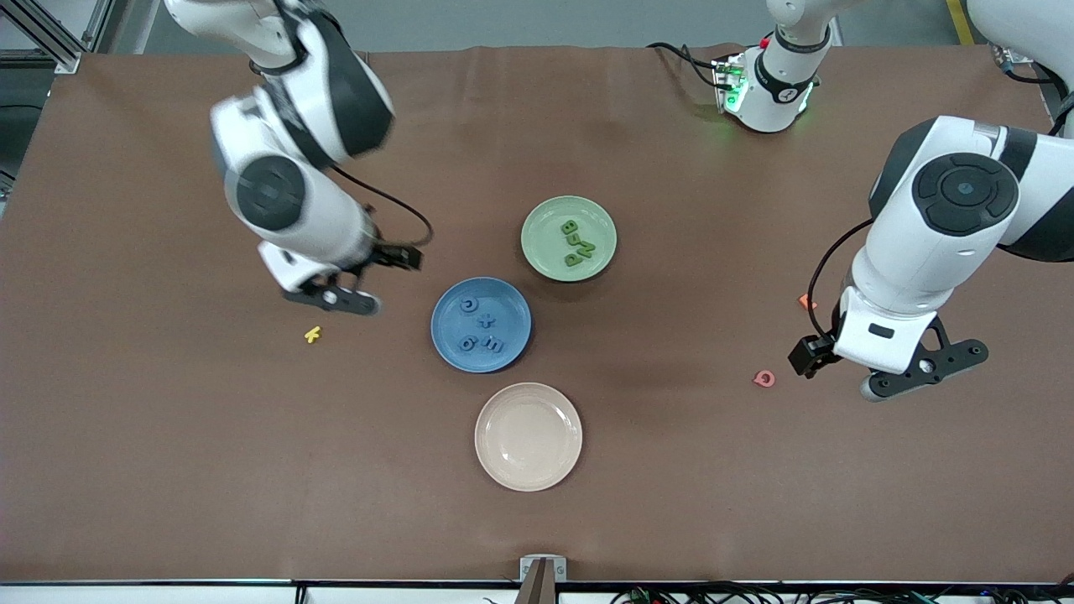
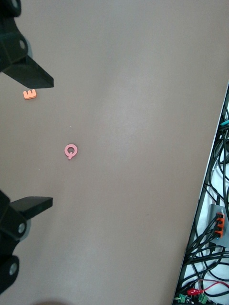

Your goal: Sort letters by color into matching plates

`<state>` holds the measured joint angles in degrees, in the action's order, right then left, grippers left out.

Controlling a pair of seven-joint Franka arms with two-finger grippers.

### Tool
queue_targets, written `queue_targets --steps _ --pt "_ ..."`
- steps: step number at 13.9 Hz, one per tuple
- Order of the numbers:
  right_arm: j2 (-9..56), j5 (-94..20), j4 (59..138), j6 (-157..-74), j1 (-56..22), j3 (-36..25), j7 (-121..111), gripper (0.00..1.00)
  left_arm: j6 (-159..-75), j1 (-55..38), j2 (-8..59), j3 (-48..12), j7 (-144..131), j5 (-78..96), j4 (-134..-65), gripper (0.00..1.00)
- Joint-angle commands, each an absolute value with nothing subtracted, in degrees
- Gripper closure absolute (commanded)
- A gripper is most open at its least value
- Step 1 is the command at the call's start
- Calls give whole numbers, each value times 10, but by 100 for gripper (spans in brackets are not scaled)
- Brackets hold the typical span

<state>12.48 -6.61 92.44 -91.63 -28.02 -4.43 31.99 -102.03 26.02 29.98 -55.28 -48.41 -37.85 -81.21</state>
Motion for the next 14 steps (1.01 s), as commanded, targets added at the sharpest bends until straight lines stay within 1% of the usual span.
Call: queue_targets --steps 1,2,3,4,5,6,7,9,12,13,14 --pt "24 -65 1003 -893 -221 -39 218 1 -1007 240 285 -516 -430 -343 -796 0" --pt "1 -64 1012 -883 -198 -40 184 1 -1007 204 247 -451 -398 -304 -797 0" --pt "-17 -58 1016 -876 -167 -40 149 1 -1007 153 216 -367 -361 -244 -797 0" --pt "-27 -44 1015 -871 -146 -40 110 1 -1007 110 185 -297 -334 -190 -799 0" --pt "-36 -29 1015 -870 -123 -40 69 1 -1006 80 160 -237 -306 -145 -802 0" --pt "-40 -25 1011 -870 -100 -40 36 1 -994 60 142 -196 -272 -116 -805 0" --pt "-40 -24 1004 -871 -78 -40 16 1 -972 42 129 -166 -249 -101 -806 0" --pt "-34 -8 963 -873 -52 -40 -27 1 -934 1 98 -86 -209 -56 -812 0" --pt "-18 -3 901 -872 -22 -40 -89 0 -915 -22 30 -32 -168 -18 -868 0" --pt "-12 -2 881 -870 -19 -40 -85 0 -912 -32 12 -20 -164 -15 -884 0" --pt "-11 -4 872 -872 -17 -40 -84 0 -906 -30 -5 -21 -164 -14 -898 0"
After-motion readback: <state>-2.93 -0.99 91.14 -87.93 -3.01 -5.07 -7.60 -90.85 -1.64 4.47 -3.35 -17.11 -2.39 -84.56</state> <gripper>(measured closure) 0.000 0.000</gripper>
